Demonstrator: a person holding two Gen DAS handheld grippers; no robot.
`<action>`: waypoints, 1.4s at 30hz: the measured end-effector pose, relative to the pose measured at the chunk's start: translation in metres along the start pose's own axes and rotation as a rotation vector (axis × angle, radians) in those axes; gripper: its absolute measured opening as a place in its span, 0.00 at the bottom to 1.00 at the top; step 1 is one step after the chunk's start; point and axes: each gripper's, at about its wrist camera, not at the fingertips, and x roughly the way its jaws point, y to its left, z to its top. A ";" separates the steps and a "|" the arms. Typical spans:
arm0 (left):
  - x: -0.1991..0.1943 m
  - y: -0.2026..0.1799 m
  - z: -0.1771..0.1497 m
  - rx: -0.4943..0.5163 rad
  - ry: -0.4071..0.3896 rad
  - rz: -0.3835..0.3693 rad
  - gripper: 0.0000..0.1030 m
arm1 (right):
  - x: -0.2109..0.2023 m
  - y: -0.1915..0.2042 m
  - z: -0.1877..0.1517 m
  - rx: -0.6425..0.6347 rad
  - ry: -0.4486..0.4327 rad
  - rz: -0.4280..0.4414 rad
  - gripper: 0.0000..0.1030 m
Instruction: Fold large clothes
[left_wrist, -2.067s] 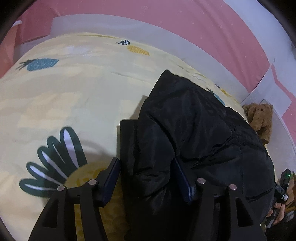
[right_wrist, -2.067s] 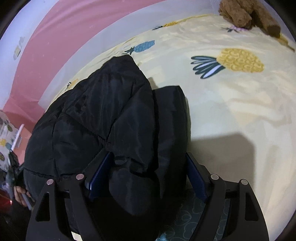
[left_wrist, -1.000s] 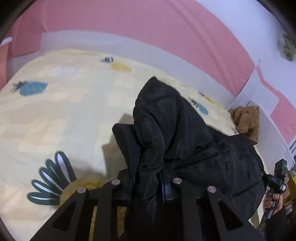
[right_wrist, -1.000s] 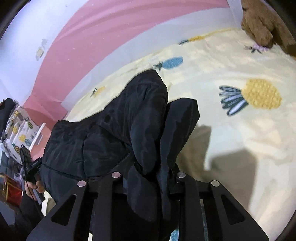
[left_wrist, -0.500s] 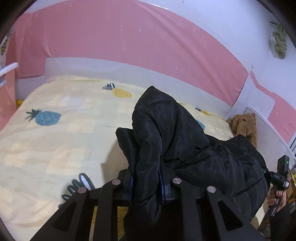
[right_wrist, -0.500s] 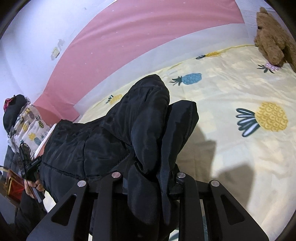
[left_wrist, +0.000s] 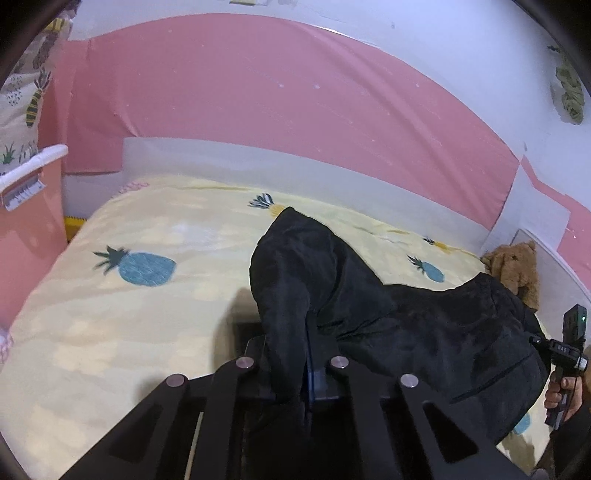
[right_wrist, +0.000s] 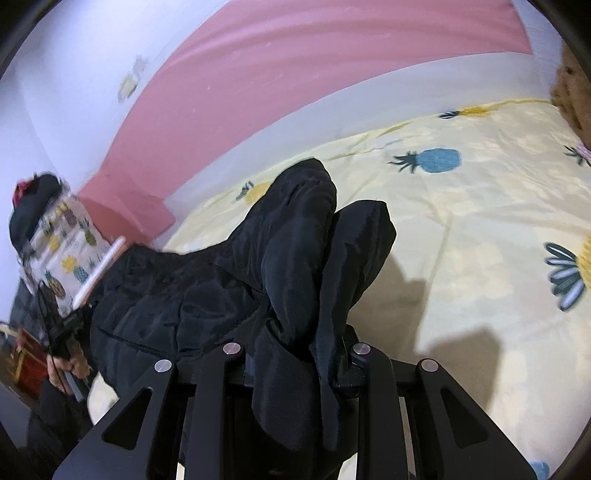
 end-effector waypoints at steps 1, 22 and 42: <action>0.007 0.007 -0.001 -0.004 0.009 0.007 0.10 | 0.014 0.000 -0.002 -0.008 0.021 -0.036 0.23; 0.114 0.089 -0.072 -0.277 0.277 -0.061 0.79 | 0.067 -0.065 -0.042 0.165 0.213 -0.088 0.63; 0.049 0.046 0.002 -0.141 0.064 -0.178 0.23 | 0.031 -0.005 0.007 0.041 0.042 0.010 0.24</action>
